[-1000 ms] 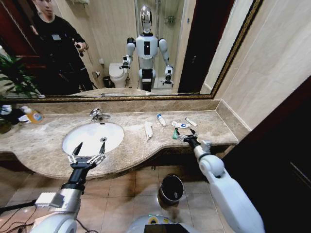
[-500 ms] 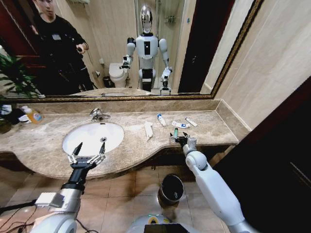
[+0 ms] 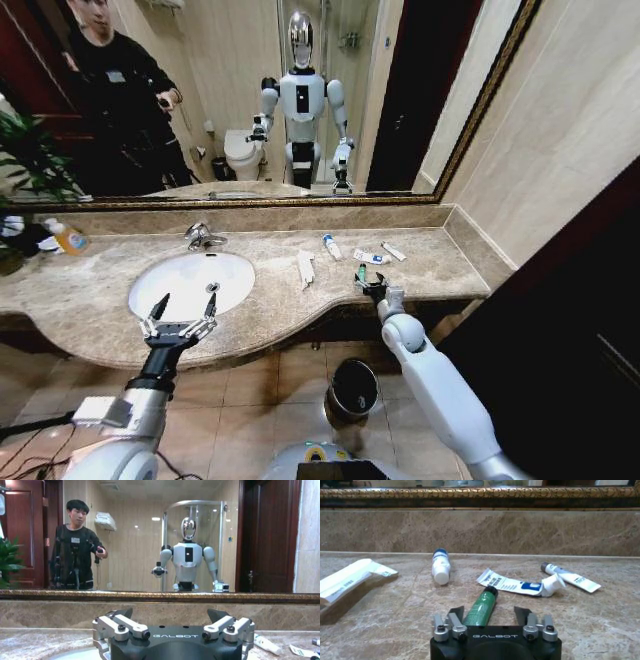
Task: Pick up the trash from the sink and place it in the trash bin.
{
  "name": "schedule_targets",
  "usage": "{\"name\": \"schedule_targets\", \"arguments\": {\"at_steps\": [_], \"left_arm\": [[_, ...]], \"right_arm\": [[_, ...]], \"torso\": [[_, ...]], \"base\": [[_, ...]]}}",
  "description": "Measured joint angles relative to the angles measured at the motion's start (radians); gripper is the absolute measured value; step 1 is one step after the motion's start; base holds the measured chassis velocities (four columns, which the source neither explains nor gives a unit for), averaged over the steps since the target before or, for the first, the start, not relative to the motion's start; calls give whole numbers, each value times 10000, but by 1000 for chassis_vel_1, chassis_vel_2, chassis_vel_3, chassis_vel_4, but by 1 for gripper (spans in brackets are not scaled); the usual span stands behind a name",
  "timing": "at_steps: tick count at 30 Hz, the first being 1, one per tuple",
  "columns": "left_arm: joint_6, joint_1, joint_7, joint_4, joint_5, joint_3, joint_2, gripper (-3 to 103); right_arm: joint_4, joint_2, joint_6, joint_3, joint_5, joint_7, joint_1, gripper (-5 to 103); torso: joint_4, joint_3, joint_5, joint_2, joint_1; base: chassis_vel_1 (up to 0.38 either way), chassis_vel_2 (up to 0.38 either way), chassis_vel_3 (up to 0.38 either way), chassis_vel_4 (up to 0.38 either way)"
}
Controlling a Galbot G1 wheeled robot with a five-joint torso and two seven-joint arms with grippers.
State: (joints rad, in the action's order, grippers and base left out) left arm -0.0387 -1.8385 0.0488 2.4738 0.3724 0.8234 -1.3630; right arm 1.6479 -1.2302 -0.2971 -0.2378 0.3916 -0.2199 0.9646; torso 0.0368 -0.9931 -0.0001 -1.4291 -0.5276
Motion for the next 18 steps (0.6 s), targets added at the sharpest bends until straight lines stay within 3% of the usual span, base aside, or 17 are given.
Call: {"name": "schedule_targets", "arguments": {"at_steps": [1,3,6,7,10,12,14,18], "left_arm": [[0,0,0,0,0,0,0,100],[0,0,0,0,0,0,0,100],[0,0,0,0,0,0,0,100],[0,0,0,0,0,0,0,100],[0,0,0,0,1,0,0,100],[0,0,0,0,0,0,0,100],[0,0,0,0,0,0,0,100],[0,0,0,0,0,0,0,100]], "right_arm": [[-19,-38,-7,42,-15,0,-5,58],[-39,-67,-15,73,-32,-1,-12,58],[-157,-170,-5,141,-180,-14,-87,42],[-157,-170,-5,141,-180,-14,-87,42],[-147,-233,17,147,-233,-86,-110,26],[-108,-232,26,142,-236,-96,-105,26],[179,-193,41,37,-236,-98,-8,14],[497,-98,77,-143,-260,-98,99,12]], "torso": [[0,0,0,0,0],[0,0,0,0,0],[0,1,0,0,1],[0,1,0,0,1],[0,0,1,0,0],[0,0,1,0,0],[0,0,0,0,0],[0,0,1,0,0]], "base": [[0,0,0,0],[0,0,0,0],[0,0,0,0],[0,0,0,0],[0,0,0,0],[0,0,0,0],[0,0,0,0],[0,0,0,0]]}}
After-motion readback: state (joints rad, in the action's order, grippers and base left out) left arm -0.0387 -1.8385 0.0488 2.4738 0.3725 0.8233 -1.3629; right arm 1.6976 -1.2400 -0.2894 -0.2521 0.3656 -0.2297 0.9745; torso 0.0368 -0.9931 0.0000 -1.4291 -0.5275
